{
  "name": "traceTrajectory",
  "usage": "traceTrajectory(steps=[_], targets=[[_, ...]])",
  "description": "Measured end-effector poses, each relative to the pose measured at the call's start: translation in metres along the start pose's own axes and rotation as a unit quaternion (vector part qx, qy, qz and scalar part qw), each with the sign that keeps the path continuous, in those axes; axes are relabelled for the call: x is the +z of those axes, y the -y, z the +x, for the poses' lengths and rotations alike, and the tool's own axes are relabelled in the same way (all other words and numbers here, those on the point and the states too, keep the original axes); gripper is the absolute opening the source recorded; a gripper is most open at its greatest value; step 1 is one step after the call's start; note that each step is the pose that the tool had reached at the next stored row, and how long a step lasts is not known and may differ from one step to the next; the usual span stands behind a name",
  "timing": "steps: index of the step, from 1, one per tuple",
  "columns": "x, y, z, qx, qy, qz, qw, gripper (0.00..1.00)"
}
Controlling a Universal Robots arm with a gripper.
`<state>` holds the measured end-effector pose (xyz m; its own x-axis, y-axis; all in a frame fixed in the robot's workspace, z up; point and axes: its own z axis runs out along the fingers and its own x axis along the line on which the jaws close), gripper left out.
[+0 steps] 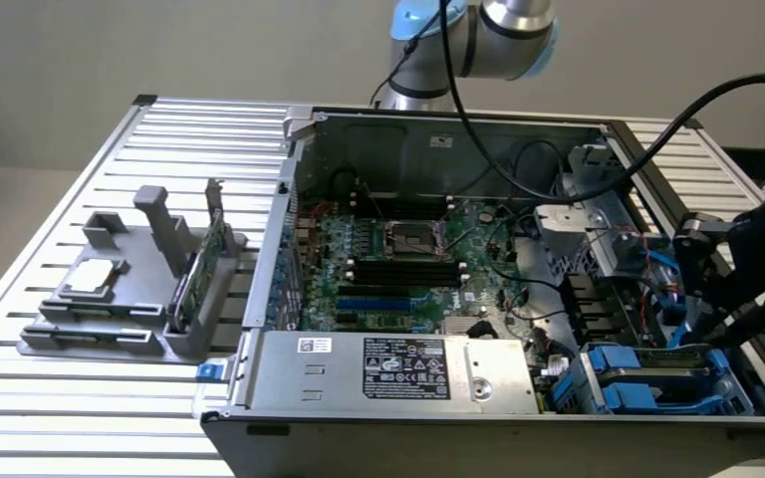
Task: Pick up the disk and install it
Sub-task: 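Insert the first disk wire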
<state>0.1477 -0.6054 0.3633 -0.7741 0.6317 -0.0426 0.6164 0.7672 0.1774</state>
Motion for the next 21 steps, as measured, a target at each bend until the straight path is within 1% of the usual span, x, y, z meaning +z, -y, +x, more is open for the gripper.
traceTrajectory(steps=[4,8,11,13,15,16,17,18,19,20,21], targets=[[0.0026,0.0005,0.0001,0.032,0.0046,0.0023,0.9995,0.27],[0.0053,0.001,0.0002,0.063,0.0082,0.0053,0.998,0.27],[0.0069,0.0013,0.0004,0.085,0.0095,0.0086,0.9963,0.27],[0.0074,0.0014,0.0003,0.098,0.0091,0.0116,0.9951,0.27],[0.0078,0.0014,0.0004,0.108,0.0073,0.0154,0.9941,0.27],[0.0078,0.0014,0.0004,0.111,0.0052,0.0179,0.9936,0.27],[0.008,0.0015,0.0003,0.114,0.0021,0.0205,0.9933,0.27],[0.0081,0.0015,0.0004,0.116,-0.0009,0.0222,0.993,0.27],[0.0082,0.0015,0.0004,0.118,-0.0033,0.0226,0.9928,0.27],[0.0083,0.0016,0.0004,0.119,-0.0059,0.0218,0.9926,0.27],[0.0085,0.0015,0.0003,0.12,-0.0085,0.0203,0.9925,0.27]])
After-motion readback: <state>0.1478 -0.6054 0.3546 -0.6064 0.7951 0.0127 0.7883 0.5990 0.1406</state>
